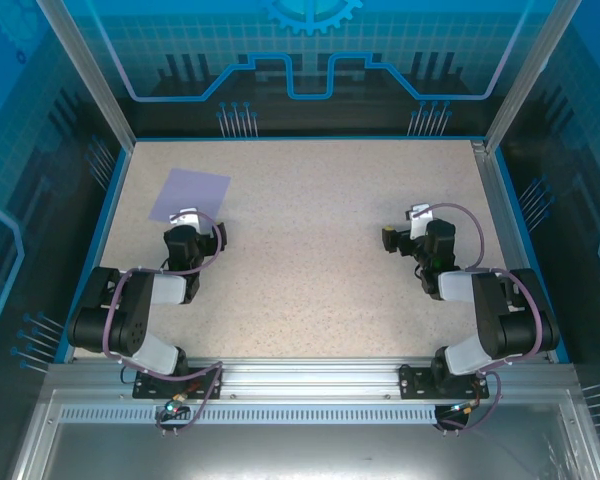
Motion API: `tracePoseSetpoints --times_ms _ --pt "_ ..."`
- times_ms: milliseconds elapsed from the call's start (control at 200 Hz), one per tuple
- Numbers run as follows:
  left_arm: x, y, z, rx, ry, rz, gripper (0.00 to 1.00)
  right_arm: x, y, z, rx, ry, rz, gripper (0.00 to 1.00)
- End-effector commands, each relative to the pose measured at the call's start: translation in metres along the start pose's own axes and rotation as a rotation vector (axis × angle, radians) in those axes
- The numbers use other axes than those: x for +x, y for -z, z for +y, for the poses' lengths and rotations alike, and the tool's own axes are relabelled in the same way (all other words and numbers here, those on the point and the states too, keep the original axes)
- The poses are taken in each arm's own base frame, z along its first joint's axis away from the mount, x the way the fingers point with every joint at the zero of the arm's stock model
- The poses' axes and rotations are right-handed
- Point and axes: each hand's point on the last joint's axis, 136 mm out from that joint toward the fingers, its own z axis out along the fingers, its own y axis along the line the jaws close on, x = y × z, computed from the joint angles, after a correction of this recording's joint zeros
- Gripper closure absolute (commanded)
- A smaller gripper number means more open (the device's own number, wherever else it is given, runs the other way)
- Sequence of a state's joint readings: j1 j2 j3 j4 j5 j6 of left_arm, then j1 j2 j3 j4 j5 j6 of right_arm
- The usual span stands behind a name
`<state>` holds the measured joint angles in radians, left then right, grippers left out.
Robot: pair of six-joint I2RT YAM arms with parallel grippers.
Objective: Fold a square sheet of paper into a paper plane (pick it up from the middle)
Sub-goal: Move the square sheet of paper to the center of the table.
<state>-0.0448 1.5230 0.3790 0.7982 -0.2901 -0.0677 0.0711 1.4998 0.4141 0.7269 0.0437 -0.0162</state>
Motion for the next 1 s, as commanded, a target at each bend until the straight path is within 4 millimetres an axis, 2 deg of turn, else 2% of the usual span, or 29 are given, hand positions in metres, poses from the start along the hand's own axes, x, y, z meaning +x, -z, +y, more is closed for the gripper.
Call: tracePoseSetpoints --times_ms 0,475,640,745,795,900,960,995 --pt "-0.015 -0.001 -0.004 0.02 -0.015 -0.043 0.01 -0.013 -0.002 -0.006 0.007 -0.008 -0.036 0.01" --pt "-0.019 0.001 0.0 -0.01 -0.006 -0.058 0.01 -0.013 -0.002 -0.007 0.008 -0.011 -0.036 0.01" --pt "-0.024 0.017 0.001 0.01 0.011 -0.119 0.01 -0.017 -0.002 -0.005 0.004 -0.002 -0.026 0.01" --pt "-0.038 0.029 0.007 -0.02 0.034 -0.085 0.01 -0.028 0.004 -0.004 0.031 0.014 -0.012 0.01" --pt "-0.049 0.038 0.012 -0.042 0.083 -0.048 0.01 -0.035 0.008 -0.007 0.042 -0.011 0.024 0.01" --pt "-0.073 0.059 0.021 -0.071 0.228 -0.072 0.01 -0.037 0.019 -0.009 0.053 -0.104 0.145 0.01" --pt "-0.075 0.069 0.036 -0.162 0.341 -0.043 0.01 -0.043 0.026 -0.002 0.013 -0.167 0.174 0.01" --pt "-0.077 0.07 0.036 -0.151 0.387 -0.015 0.01 -0.045 0.028 -0.002 0.019 -0.236 0.193 0.01"
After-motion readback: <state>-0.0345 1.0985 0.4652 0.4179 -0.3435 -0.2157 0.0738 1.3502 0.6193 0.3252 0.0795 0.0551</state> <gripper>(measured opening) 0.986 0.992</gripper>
